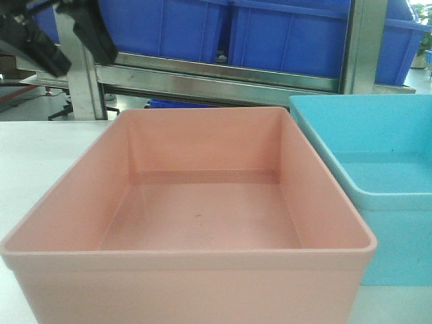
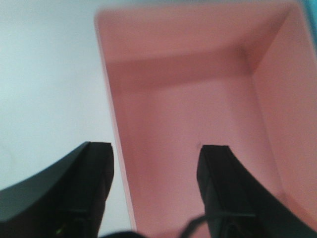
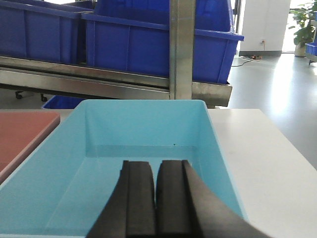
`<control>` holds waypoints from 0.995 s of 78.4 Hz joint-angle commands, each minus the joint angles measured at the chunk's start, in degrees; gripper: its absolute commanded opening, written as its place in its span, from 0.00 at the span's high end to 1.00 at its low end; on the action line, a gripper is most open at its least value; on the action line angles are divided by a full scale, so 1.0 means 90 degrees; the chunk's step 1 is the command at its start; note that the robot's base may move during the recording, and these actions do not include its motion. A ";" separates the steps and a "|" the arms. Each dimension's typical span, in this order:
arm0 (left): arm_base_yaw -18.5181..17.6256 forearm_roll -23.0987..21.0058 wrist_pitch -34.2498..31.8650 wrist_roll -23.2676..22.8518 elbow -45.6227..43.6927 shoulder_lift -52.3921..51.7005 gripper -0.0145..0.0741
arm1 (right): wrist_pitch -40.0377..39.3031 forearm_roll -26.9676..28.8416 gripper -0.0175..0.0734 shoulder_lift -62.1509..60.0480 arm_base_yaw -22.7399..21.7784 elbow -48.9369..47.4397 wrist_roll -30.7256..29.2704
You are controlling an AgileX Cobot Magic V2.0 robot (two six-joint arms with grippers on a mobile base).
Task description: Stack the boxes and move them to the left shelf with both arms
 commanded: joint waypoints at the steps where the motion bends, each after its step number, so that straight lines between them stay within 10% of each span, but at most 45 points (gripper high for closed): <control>1: -0.0054 -0.0053 -0.1171 0.0219 0.0254 -0.0592 0.50 | -0.0567 -0.0048 0.75 -0.0119 -0.0029 -0.0180 -0.0035; 28: -0.0054 -0.0053 -0.3711 0.1801 0.2473 -0.2493 0.50 | -0.0567 -0.0048 0.75 -0.0119 -0.0029 -0.0180 -0.0035; 78: -0.0054 -0.0376 -0.3689 0.1801 0.4029 -0.5427 0.50 | -0.0567 -0.0048 0.75 -0.0119 -0.0029 -0.0180 -0.0035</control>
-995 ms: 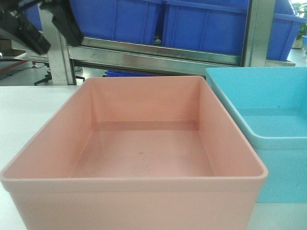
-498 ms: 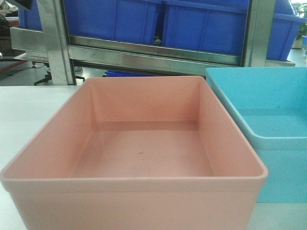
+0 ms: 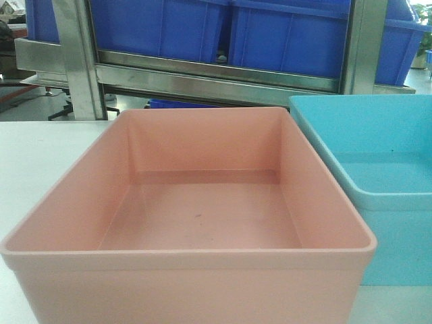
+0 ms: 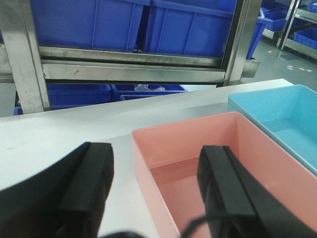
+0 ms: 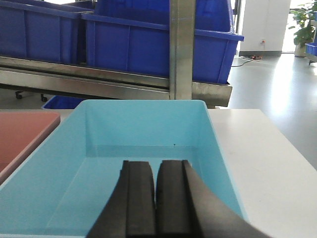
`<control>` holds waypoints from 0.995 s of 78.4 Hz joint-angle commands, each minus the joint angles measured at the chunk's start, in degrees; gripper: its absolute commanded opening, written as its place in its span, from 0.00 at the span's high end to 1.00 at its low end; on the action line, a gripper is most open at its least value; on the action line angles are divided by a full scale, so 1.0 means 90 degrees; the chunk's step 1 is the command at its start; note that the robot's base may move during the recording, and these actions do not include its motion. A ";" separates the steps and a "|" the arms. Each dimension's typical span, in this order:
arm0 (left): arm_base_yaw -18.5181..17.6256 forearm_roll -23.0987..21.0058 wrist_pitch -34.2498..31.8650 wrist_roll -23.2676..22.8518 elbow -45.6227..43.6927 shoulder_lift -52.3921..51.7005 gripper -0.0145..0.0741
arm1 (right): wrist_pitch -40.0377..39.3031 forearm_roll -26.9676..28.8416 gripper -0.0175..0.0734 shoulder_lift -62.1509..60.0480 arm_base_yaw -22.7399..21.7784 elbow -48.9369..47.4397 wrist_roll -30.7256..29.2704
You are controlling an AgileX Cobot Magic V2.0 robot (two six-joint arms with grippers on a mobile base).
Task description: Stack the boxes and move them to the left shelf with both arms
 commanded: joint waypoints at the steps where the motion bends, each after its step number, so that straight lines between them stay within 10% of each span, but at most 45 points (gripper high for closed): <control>1: -0.0050 -0.0081 -0.0476 0.0020 -0.0184 -0.0013 0.50 | -0.0567 -0.0048 0.75 -0.0119 -0.0029 -0.0180 -0.0035; 46: -0.0050 -0.0081 -0.0476 0.0020 -0.0184 0.0011 0.50 | -0.0726 -0.0075 0.75 -0.0113 -0.0022 -0.0215 -0.0038; 78: -0.0050 -0.0081 -0.0476 0.0020 -0.0184 0.0011 0.50 | 0.1905 -0.0063 0.75 0.1863 -0.0017 -0.2569 -0.0038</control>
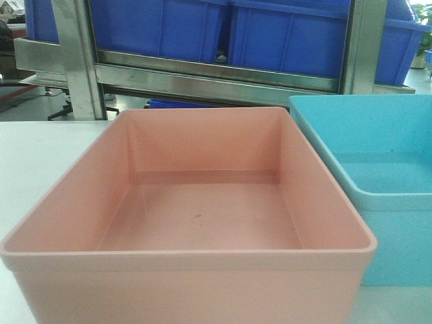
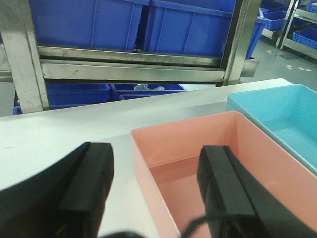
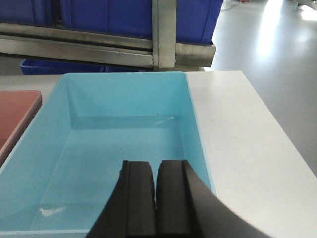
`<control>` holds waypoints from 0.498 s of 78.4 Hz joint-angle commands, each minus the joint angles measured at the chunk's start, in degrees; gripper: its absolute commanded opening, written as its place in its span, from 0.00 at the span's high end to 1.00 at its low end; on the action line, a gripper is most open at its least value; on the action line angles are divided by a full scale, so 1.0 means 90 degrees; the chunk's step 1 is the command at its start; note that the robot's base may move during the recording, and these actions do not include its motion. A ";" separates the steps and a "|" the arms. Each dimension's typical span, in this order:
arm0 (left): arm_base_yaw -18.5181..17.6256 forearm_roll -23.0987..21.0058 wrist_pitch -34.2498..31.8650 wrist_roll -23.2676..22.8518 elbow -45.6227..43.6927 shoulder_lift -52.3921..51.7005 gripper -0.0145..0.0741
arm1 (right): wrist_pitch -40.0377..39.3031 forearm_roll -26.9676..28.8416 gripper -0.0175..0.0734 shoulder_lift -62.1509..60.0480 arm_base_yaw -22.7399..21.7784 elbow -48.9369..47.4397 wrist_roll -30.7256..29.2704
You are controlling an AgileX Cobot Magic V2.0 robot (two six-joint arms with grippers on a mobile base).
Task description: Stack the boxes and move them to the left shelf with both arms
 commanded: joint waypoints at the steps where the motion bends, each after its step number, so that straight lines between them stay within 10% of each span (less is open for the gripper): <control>1: -0.0050 -0.0077 -0.0504 0.0020 -0.0184 0.0008 0.50 | -0.0426 -0.0040 0.75 0.0628 -0.0017 -0.0545 -0.0038; 39: -0.0050 -0.0077 -0.0504 0.0020 -0.0184 0.0008 0.50 | 0.1252 0.0449 0.67 0.3702 -0.0017 -0.2697 -0.0125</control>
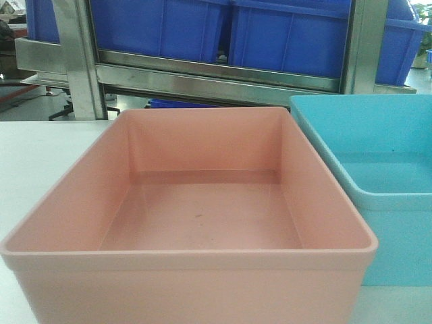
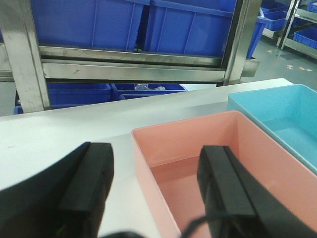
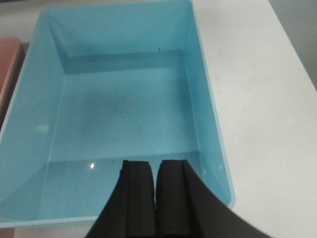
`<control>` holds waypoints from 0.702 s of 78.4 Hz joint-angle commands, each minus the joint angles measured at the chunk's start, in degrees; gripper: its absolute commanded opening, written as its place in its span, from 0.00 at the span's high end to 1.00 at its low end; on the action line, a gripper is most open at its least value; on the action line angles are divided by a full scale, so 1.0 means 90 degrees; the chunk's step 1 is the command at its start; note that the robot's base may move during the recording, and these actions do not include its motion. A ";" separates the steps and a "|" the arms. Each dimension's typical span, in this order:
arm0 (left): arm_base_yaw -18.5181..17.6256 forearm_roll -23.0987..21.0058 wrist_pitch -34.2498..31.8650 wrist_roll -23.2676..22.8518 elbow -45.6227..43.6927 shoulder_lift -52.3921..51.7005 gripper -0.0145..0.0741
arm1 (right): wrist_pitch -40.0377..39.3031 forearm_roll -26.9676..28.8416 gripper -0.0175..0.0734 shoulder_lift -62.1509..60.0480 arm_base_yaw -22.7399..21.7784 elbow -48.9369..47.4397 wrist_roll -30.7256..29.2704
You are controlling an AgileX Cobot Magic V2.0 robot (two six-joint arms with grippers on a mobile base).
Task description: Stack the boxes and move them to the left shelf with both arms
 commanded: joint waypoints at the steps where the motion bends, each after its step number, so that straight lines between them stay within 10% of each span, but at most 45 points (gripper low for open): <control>1: -0.0050 -0.0077 -0.0504 0.0020 -0.0184 0.0008 0.50 | -0.0335 -0.0019 0.65 0.0602 -0.0025 -0.0589 -0.0150; 17: -0.0050 -0.0077 -0.0504 0.0020 -0.0184 0.0008 0.50 | 0.0159 0.0025 0.30 0.2198 -0.0417 -0.1560 -0.0560; 55: -0.0050 -0.0077 -0.0504 0.0020 -0.0184 0.0008 0.50 | 0.1172 0.0923 0.31 0.5737 -0.1634 -0.4025 -0.2274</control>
